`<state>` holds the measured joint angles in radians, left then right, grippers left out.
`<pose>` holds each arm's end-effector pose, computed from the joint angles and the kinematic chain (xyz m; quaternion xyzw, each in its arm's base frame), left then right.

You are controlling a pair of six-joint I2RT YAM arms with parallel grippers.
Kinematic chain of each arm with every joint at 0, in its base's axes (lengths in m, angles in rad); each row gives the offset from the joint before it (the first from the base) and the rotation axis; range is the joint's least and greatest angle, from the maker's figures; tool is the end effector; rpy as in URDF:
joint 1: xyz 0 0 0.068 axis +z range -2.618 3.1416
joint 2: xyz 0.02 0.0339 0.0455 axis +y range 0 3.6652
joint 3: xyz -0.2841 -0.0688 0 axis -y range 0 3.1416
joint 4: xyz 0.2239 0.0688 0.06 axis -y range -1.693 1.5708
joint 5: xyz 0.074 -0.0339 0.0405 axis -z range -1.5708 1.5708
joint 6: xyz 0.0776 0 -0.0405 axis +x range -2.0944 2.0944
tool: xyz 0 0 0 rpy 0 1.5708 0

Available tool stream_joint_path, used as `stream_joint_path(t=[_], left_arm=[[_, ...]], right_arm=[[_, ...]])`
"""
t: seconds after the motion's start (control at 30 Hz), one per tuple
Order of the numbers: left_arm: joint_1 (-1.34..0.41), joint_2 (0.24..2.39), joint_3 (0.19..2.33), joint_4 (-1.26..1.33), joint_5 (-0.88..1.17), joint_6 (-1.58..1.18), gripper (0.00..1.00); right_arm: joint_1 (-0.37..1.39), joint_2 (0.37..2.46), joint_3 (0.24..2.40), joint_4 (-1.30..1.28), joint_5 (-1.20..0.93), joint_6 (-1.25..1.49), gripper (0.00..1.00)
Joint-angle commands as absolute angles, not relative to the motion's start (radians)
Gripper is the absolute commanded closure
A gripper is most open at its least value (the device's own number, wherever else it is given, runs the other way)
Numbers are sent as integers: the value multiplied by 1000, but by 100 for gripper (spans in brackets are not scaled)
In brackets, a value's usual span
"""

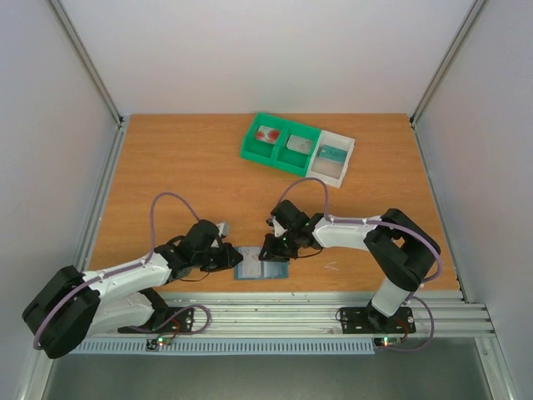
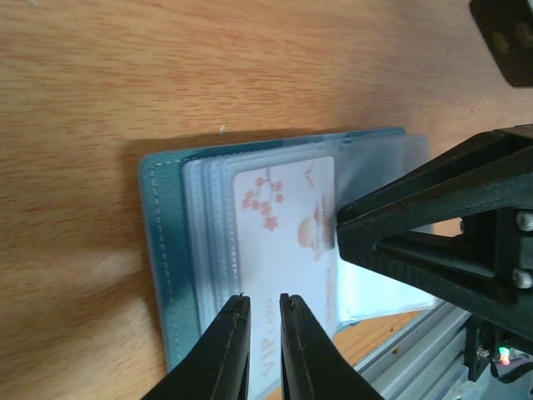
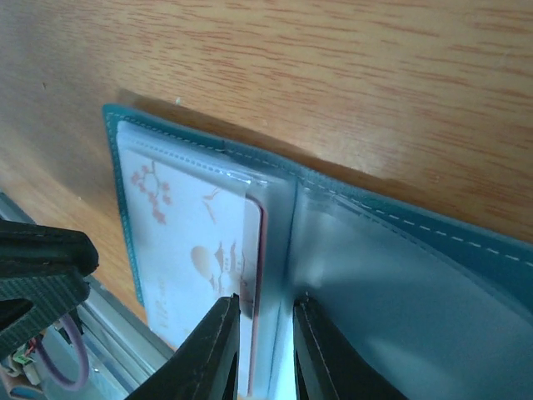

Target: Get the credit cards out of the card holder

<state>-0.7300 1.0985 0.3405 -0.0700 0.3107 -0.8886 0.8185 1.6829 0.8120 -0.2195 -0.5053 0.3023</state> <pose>0.1292 -0.1475 0.1472 -0.0169 0.9222 -0.3590 0.1430 0.1827 0.2502 0.1374 -0.2975 0.8941 0.3281 0.0661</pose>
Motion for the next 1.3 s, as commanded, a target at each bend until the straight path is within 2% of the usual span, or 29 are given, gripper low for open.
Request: stream_joint_path(t=[0.0,0.2,0.6,0.77,1.07,1.27], left_arm=[[-729,1132,326,-11,309,-865,87],[-728,1183,323,45,332,-866,89],[-729,1231,321,-34,265,-871,91],[-728,1231,316,-28,263,-876,91],[-728,1233,314,-28,259,-887,92],[-728,1234,316,-36,251,-887,92]], right_arm=[[827,1704,800,-169,-508,304,81],[826,1739,811,-193,-497,278,82],[826,1678,811,-277,-403,234,87],[826,1656,797,-221,-481,280,86],[826,1741,796,-144,-545,308,83],[823,1731,790,-173,-505,281,89]])
